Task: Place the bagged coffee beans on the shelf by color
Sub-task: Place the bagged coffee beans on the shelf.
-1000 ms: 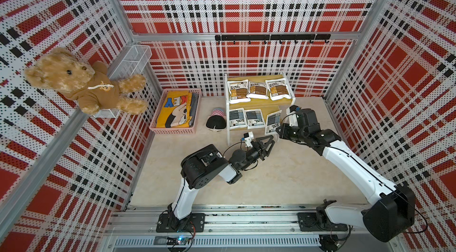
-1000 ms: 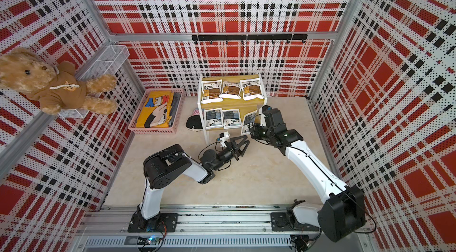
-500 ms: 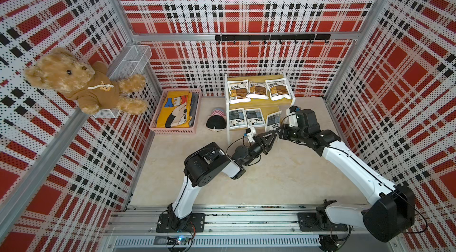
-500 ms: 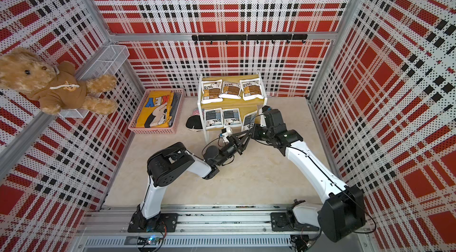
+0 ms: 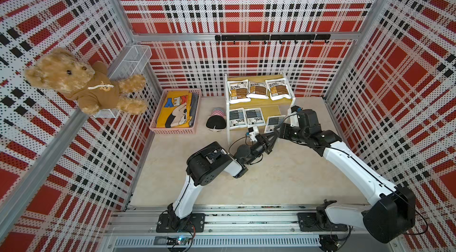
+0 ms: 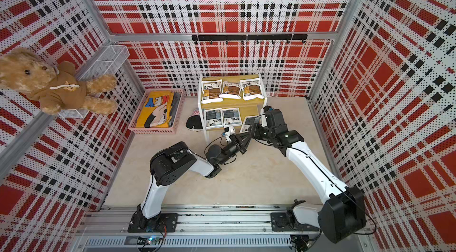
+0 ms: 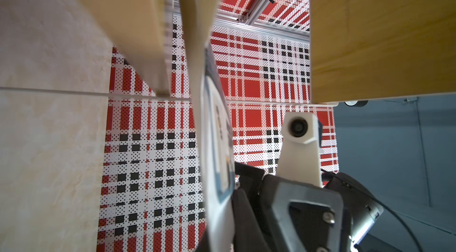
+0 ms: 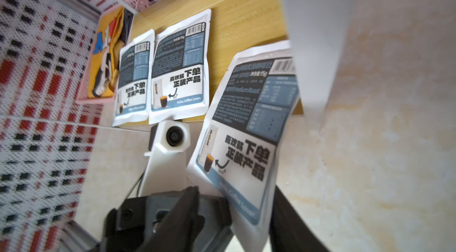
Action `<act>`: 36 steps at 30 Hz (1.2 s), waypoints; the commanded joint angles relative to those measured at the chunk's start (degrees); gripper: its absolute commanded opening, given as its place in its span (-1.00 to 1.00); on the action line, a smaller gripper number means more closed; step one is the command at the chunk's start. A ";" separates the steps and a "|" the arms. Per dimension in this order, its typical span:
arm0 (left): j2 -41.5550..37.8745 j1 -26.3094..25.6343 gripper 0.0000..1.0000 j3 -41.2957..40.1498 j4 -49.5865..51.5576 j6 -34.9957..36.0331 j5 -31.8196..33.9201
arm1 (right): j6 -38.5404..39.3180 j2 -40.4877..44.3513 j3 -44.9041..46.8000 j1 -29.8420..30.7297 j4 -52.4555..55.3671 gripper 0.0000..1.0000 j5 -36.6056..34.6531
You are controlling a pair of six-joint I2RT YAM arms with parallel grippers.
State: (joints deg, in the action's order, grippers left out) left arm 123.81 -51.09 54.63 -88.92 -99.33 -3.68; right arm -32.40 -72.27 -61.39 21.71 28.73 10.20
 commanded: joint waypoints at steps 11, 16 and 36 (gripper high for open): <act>1.48 -0.75 -0.83 2.10 -0.33 1.59 3.45 | -0.63 12.43 4.46 -0.30 5.14 0.99 -2.26; 1.69 -0.90 -0.84 2.26 -0.14 2.48 5.66 | -0.82 15.05 5.74 -0.37 6.16 0.99 -1.96; 5.57 -0.76 -0.41 8.89 4.02 2.91 7.56 | -0.69 16.07 7.84 -1.28 5.02 0.99 0.68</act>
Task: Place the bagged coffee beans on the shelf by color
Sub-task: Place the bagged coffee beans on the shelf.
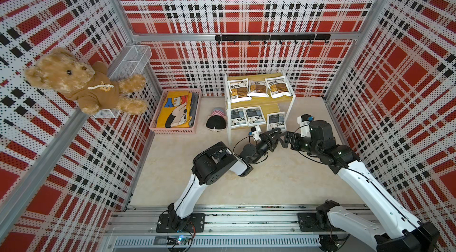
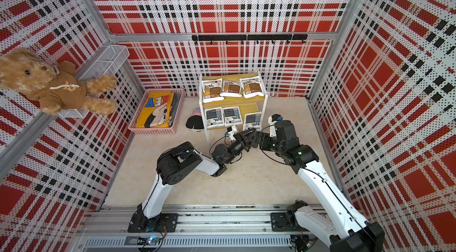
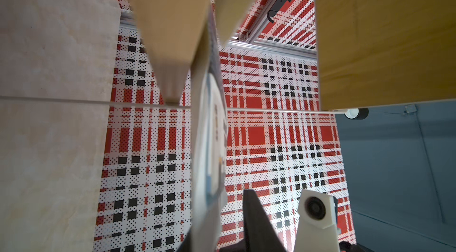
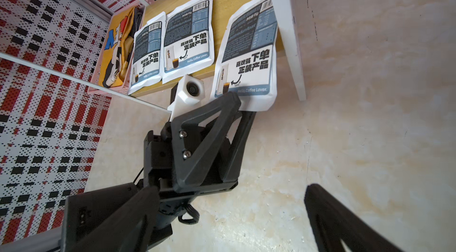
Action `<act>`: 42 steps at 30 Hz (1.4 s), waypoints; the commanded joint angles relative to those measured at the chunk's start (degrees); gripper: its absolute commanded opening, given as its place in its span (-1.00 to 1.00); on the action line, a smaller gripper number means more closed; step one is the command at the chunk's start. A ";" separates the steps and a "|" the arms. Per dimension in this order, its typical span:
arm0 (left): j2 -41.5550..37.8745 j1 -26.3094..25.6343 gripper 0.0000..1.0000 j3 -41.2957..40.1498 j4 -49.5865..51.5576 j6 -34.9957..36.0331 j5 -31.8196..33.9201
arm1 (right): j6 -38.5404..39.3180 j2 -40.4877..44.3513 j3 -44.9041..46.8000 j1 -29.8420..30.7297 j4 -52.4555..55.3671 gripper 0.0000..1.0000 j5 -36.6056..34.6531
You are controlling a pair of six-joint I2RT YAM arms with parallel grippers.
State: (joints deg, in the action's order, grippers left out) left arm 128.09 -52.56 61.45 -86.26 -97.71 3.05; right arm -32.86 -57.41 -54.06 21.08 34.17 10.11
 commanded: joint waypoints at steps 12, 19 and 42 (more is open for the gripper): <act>1.63 1.49 -0.49 5.62 4.01 1.92 -0.67 | -0.29 2.17 2.02 -1.83 -1.04 0.99 1.93; 2.06 1.93 -0.60 6.57 4.01 2.04 -0.25 | -0.24 2.08 2.18 -2.15 -1.38 0.99 2.50; -0.64 2.55 -0.67 0.25 1.22 3.79 5.94 | -1.15 1.17 4.04 -2.28 -3.10 0.99 4.48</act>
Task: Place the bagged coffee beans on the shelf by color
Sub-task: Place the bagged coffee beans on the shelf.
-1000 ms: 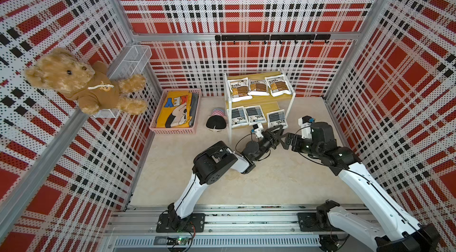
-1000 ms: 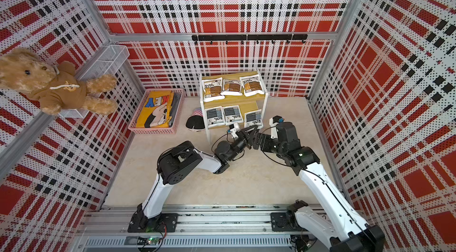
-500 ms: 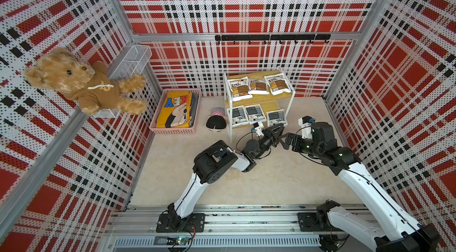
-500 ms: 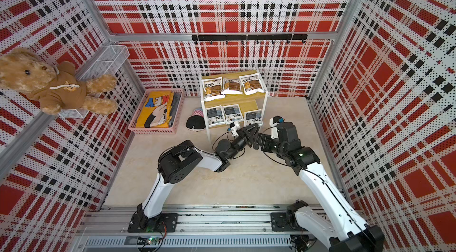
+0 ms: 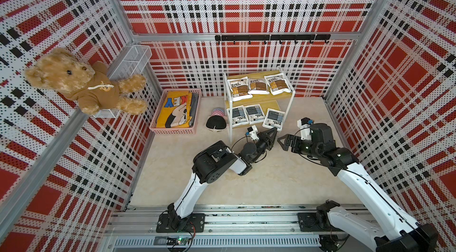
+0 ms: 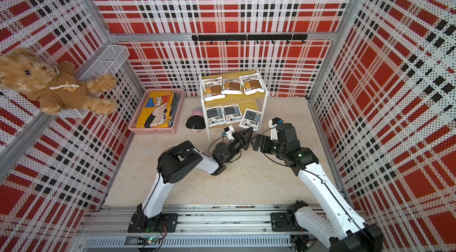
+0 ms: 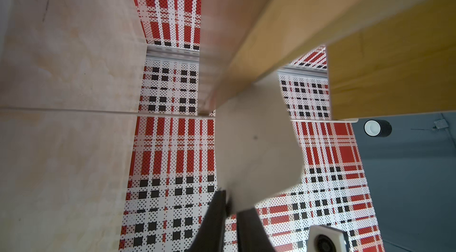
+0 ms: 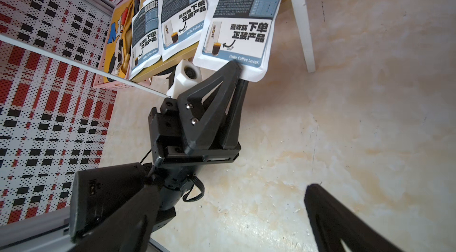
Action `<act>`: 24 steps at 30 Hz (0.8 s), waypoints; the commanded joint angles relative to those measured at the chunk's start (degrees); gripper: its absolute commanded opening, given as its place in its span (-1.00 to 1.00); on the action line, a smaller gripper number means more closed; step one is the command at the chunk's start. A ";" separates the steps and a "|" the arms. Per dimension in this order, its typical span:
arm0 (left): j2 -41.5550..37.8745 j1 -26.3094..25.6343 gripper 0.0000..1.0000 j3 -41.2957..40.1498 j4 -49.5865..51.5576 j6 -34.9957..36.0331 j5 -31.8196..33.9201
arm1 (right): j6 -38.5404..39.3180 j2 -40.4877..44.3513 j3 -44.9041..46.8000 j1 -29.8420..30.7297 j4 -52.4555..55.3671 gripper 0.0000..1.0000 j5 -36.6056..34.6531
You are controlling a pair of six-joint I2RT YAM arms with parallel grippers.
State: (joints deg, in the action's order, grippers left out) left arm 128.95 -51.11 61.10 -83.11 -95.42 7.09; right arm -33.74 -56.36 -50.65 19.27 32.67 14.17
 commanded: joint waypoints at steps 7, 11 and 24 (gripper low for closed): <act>1.65 0.71 -0.66 7.07 -1.01 0.98 0.71 | -0.18 0.75 1.66 -0.61 -1.98 0.99 0.33; 3.13 0.40 -0.66 10.56 0.61 0.83 0.25 | -0.04 1.28 2.24 -0.66 -2.02 0.99 0.33; 5.60 0.40 -0.57 13.17 2.58 -1.74 -1.99 | 0.53 1.76 2.38 -1.64 -1.85 0.99 0.99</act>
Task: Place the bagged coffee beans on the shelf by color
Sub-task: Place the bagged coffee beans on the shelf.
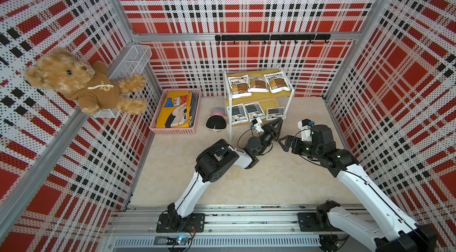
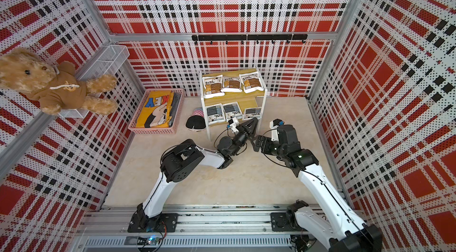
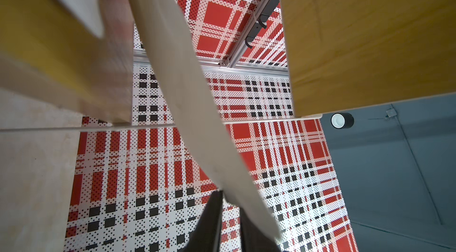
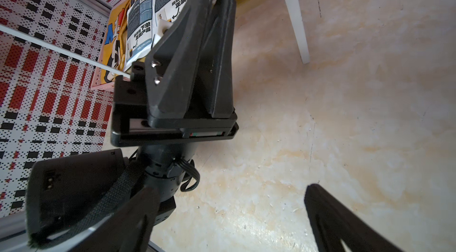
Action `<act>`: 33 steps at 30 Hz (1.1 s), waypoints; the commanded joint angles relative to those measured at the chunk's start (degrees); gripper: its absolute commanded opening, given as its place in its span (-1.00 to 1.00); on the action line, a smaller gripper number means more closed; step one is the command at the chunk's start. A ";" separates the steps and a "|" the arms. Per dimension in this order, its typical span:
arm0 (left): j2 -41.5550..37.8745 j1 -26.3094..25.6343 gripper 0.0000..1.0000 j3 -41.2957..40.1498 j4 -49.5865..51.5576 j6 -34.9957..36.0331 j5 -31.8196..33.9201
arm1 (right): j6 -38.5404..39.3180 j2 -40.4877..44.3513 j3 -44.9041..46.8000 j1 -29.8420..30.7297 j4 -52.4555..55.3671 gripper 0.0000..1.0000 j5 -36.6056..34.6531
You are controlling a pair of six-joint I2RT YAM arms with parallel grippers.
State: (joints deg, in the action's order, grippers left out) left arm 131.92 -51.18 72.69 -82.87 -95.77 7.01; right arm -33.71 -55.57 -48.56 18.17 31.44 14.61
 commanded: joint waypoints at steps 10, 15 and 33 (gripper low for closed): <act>2.07 1.26 -0.27 2.69 5.59 -1.28 -8.70 | 0.40 0.96 0.64 -1.21 -1.25 0.99 1.03; 1.42 1.43 -0.24 3.31 6.48 0.02 -10.68 | 0.08 0.83 0.92 -1.40 -1.93 0.99 1.47; -1.90 2.57 -0.01 4.45 7.81 7.76 -17.77 | 0.05 2.49 2.69 -1.80 -3.11 0.99 2.26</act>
State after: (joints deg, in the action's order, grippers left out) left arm 132.57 -49.17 78.67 -74.98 -91.29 -9.04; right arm -33.89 -54.85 -46.17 16.97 29.93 16.49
